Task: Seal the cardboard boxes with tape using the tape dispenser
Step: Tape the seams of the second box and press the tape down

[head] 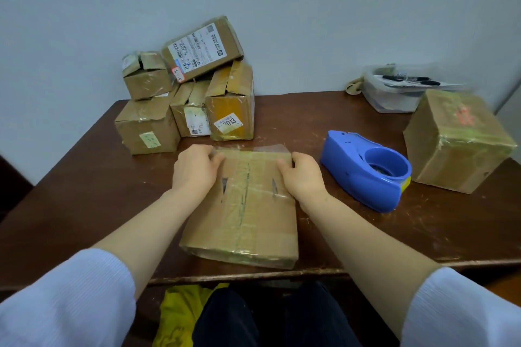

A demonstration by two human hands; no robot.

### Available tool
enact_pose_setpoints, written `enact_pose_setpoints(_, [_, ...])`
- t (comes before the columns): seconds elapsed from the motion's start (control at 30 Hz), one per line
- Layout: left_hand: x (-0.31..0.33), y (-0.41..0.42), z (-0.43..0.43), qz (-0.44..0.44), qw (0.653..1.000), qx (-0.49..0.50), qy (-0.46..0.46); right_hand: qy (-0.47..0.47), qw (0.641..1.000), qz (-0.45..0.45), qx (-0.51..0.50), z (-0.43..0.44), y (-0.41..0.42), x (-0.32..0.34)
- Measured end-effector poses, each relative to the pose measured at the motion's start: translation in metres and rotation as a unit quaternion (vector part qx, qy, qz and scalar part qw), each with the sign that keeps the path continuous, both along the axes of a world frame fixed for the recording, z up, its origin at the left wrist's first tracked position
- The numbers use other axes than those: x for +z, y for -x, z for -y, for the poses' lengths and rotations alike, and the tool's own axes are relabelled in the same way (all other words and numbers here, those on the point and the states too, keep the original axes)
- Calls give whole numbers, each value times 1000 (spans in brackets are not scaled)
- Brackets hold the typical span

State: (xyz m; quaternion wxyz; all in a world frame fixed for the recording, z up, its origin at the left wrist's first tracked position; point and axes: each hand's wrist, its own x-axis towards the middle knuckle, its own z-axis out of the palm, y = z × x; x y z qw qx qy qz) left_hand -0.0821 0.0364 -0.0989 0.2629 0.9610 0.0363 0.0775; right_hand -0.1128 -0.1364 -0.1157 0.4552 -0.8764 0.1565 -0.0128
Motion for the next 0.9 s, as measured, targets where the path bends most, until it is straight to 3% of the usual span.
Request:
enact_pose_setpoints(0.2, [-7, -10, 0, -34, 999, 8, 41, -51, 997, 39, -44, -3, -7, -16])
enact_pose_setpoints(0.3, [-12, -14, 2, -68, 998, -16, 9, -37, 998, -18, -37, -4, -9, -18])
enact_pose_setpoints(0.43, [-9, -22, -1, -134, 990, -16, 51, -6, 997, -73, -5, 6, -16, -9])
enact_pose_setpoints(0.47, [-9, -24, -5, -119, 992, -15, 31, 23, 998, -66, 6, 8, -15, -5])
enact_pose_setpoints(0.53, [-9, -23, -12, 12, 999, -40, -31, 126, 991, 35, 37, 7, -9, 3])
enact_pose_setpoints(0.6, [-11, -21, -12, 150, 981, -121, -27, 202, 965, 138, 99, 2, -6, 8])
enact_pose_setpoints(0.63, [-12, -22, -11, 165, 973, -159, -33, 228, 954, 141, 135, -2, -8, 9])
enact_pose_setpoints(0.73, [-18, -29, -8, 121, 971, -196, -62, 268, 941, 85, 189, -5, -16, 6])
enact_pose_setpoints(0.9, [-14, -36, -8, 52, 982, -179, -42, 243, 952, 64, 175, -5, -25, 3])
